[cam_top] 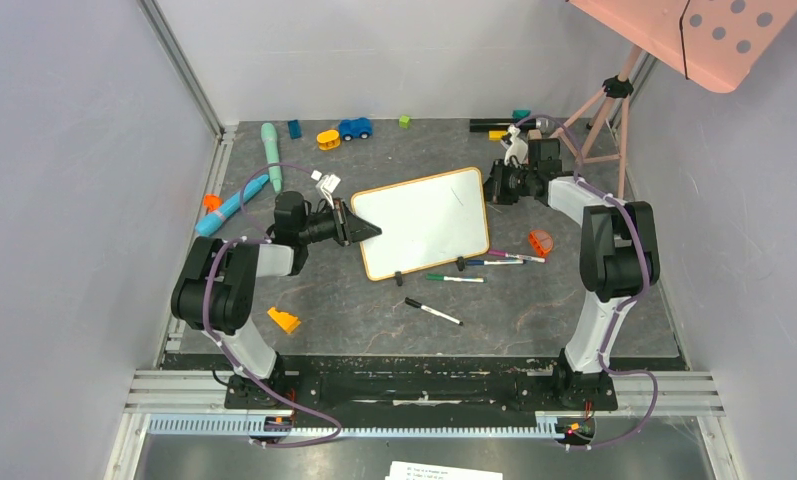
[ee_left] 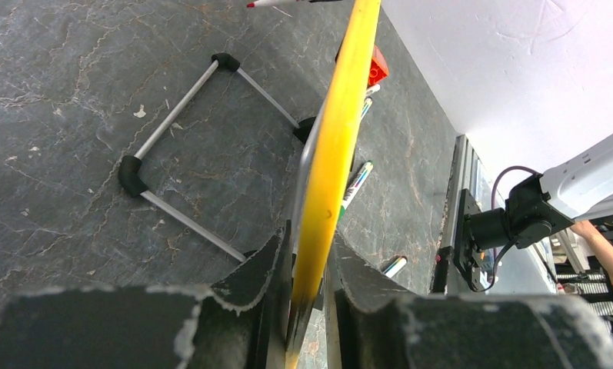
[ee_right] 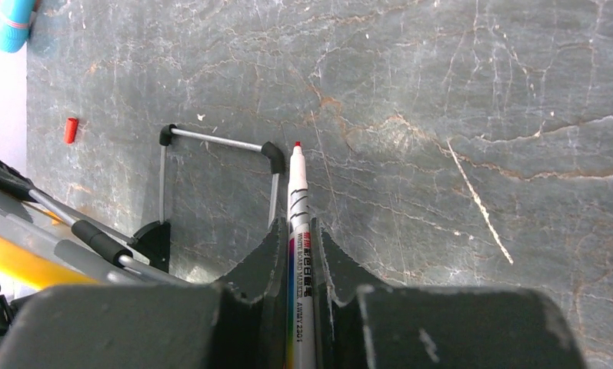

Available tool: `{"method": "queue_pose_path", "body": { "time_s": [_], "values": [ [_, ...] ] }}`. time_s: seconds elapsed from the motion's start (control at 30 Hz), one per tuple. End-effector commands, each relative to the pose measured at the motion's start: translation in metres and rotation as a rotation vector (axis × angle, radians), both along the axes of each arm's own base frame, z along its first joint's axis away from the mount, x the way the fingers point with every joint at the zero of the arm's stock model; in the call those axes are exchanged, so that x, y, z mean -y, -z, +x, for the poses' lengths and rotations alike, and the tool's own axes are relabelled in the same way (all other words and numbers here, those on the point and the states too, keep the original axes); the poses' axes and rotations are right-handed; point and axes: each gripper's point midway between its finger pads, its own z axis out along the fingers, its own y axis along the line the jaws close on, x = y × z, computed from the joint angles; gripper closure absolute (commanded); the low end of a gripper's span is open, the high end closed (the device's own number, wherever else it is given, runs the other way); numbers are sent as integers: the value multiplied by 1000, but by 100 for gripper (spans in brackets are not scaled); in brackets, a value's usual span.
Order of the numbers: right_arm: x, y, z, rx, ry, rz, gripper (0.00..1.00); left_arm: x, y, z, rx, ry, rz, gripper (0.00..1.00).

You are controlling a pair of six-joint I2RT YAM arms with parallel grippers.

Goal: Write a sentence on the whiteboard
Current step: Adjust the whiteboard at the center of the board.

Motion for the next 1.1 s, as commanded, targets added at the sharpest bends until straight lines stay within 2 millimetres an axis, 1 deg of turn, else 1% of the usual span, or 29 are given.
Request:
{"method": "queue_pose_path", "body": {
  "time_s": [0.0, 0.37, 0.47, 0.6, 0.67, 0.77, 0.83, 0.87, 0.93, 1.03, 1.07],
  "values": [
    [-16, -28, -15, 52, -70, 53, 100, 6, -1, 0, 36, 32, 18, 77],
    [-21, -33, -36, 53, -92, 49, 100, 18, 2, 5, 17, 64, 9, 78],
    [-15, -30, -37, 59, -70, 14, 100, 17, 1, 5, 25, 57, 13, 77],
    [-3, -22, -29, 37, -15, -36, 100, 15, -3, 5, 46, 38, 24, 71],
    [7, -21, -21, 28, 33, -26, 100, 11, -2, 6, 32, 21, 38, 62],
    [24, -28, -6, 52, 109, -32, 100, 2, 3, 11, -16, -25, 58, 52],
    [32, -33, 1, 63, 140, -38, 100, -1, 2, 10, 1, -33, 56, 45],
    [35, -37, 5, 70, 152, -37, 100, -1, 1, 9, 14, -37, 59, 39],
    [42, -41, 8, 77, 182, -48, 100, -3, -1, 8, 28, -44, 64, 33],
    [57, -41, 11, 74, 236, -86, 100, -5, -1, 7, 31, -66, 67, 13],
    [62, -41, 12, 73, 253, -95, 100, -5, -3, 7, 41, -70, 58, 9]
  ]
}}
